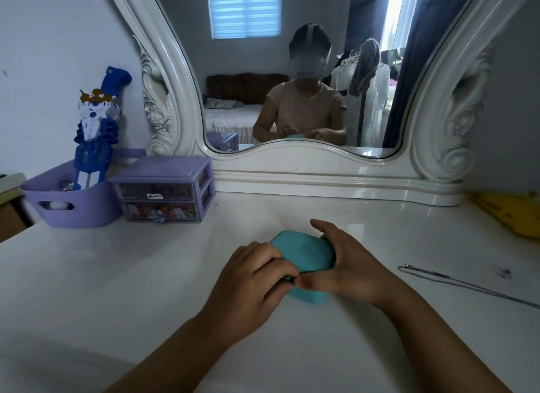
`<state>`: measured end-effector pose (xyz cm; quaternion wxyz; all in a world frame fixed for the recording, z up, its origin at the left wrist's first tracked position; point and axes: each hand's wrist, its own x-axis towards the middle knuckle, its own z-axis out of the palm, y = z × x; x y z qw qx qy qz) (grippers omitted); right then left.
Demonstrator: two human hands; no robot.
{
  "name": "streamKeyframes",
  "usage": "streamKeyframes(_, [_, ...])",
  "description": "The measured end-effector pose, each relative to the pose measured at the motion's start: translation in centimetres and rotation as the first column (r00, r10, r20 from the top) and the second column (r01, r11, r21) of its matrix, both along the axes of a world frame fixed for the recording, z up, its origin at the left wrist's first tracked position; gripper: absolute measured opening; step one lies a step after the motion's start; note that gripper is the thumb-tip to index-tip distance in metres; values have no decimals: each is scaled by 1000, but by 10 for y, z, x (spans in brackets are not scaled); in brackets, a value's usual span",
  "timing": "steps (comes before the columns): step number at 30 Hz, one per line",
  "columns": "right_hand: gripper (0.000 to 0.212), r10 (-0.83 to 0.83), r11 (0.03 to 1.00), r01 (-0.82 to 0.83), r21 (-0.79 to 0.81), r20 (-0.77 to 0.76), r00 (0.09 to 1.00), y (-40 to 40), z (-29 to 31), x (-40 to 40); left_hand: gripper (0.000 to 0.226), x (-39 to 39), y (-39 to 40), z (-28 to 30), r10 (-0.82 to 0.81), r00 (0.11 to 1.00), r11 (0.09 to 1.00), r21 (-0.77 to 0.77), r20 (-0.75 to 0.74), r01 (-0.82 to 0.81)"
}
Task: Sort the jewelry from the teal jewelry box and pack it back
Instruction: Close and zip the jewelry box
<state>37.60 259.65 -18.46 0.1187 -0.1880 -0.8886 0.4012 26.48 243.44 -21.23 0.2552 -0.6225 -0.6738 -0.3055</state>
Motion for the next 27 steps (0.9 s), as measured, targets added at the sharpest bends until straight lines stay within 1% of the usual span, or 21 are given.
streamKeyframes(3, [112,-25,1000,25,-5,-8,1000,-1,-2,-2,9,-2,0,1,-16,996,1000,-7,92,17])
streamKeyframes(6, [114,-45,999,44,-23,-16,999,-1,-3,-3,11,0,1,1,-24,969,1000,18,247,20])
streamKeyframes(8, [114,-47,999,47,-22,-17,999,-1,-3,-4,12,3,3,2,-19,926,998,57,376,-2])
streamKeyframes(9, [114,-51,998,51,-25,-19,998,-2,-3,-4,16,4,4,2,-6,899,996,80,439,-33])
streamKeyframes(12, [112,-65,998,64,-14,-25,998,-3,-2,-4,37,6,4,2,39,804,986,107,594,-127])
streamKeyframes(14, [110,-63,998,64,25,-26,998,-4,-2,-4,41,6,4,3,58,768,984,91,637,-151])
streamKeyframes(16, [108,-55,996,56,66,-19,998,-6,-2,-3,39,6,3,3,66,752,984,82,656,-157])
streamKeyframes(19, [106,-65,994,66,81,-14,998,-8,-1,-4,38,7,2,2,65,782,984,92,620,-155])
streamKeyframes(20, [106,-76,993,77,86,-15,997,-9,-1,-4,38,7,3,2,76,779,980,96,623,-172])
streamKeyframes(23, [106,-98,986,99,133,-16,995,-14,-2,-6,37,11,3,2,114,712,965,94,693,-246])
streamKeyframes(25, [106,-102,978,102,182,-7,995,-18,-3,-6,35,13,5,1,148,669,958,63,729,-281])
streamKeyframes(27, [107,-110,974,110,198,-9,994,-20,-4,-7,34,13,5,1,170,633,955,32,755,-296])
